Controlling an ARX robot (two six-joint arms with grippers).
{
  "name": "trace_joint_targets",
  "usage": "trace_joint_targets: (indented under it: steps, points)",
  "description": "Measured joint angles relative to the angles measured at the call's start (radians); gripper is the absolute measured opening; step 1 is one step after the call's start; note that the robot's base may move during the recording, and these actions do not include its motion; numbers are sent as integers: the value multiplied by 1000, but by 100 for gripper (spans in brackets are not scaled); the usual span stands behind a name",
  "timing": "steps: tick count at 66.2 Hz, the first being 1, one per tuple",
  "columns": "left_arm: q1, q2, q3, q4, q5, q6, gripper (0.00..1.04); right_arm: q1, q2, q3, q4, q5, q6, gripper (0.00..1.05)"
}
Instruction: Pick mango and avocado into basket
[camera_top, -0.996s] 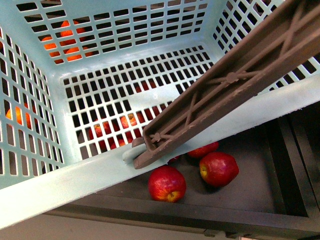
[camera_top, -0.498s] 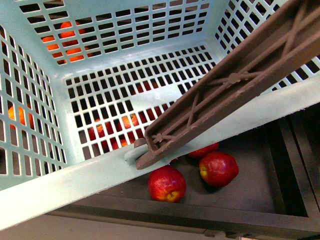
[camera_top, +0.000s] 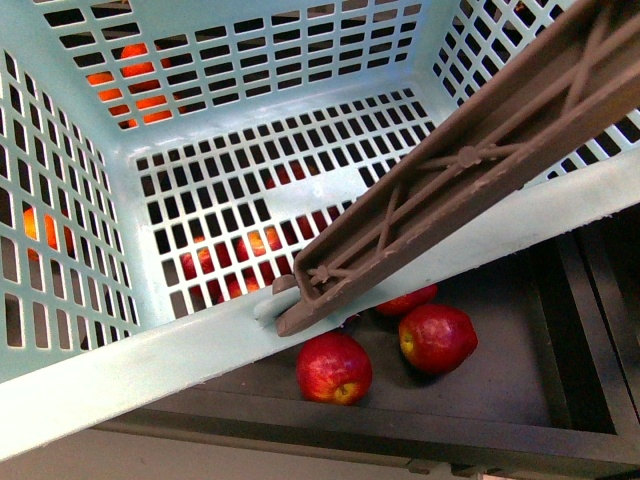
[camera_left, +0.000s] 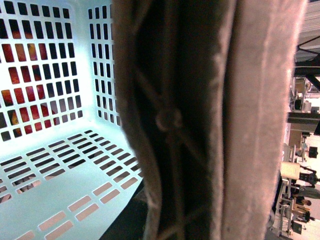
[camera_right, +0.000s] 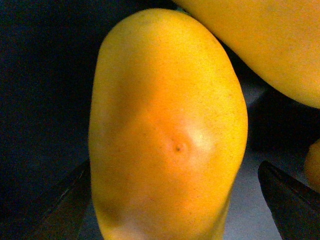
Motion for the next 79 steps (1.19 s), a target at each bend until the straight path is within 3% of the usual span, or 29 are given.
trace_joint_targets:
  steps: [6, 10, 22, 40, 54, 58, 68, 79]
  points:
    - [0, 0, 0, 0, 0, 0, 15, 0, 8, 6, 1, 2, -4, 94]
    - [0, 0, 0, 0, 0, 0, 15, 0, 8, 6, 11, 3, -11, 81]
    - [0, 0, 0, 0, 0, 0, 15, -2, 8, -3, 34, 1, -15, 63]
    - [0, 0, 0, 0, 0, 0, 15, -12, -57, -148, 127, -30, -77, 61]
    - [0, 0, 0, 0, 0, 0, 15, -39, -306, -436, 263, -160, -235, 61]
    - [0, 0, 0, 0, 0, 0, 15, -55, -466, -560, 282, -237, -314, 61]
    - [0, 0, 0, 0, 0, 0, 15, -95, -834, -787, 217, -391, -416, 61]
    - [0, 0, 0, 0, 0, 0, 15, -101, -1098, -897, 118, -477, -438, 61]
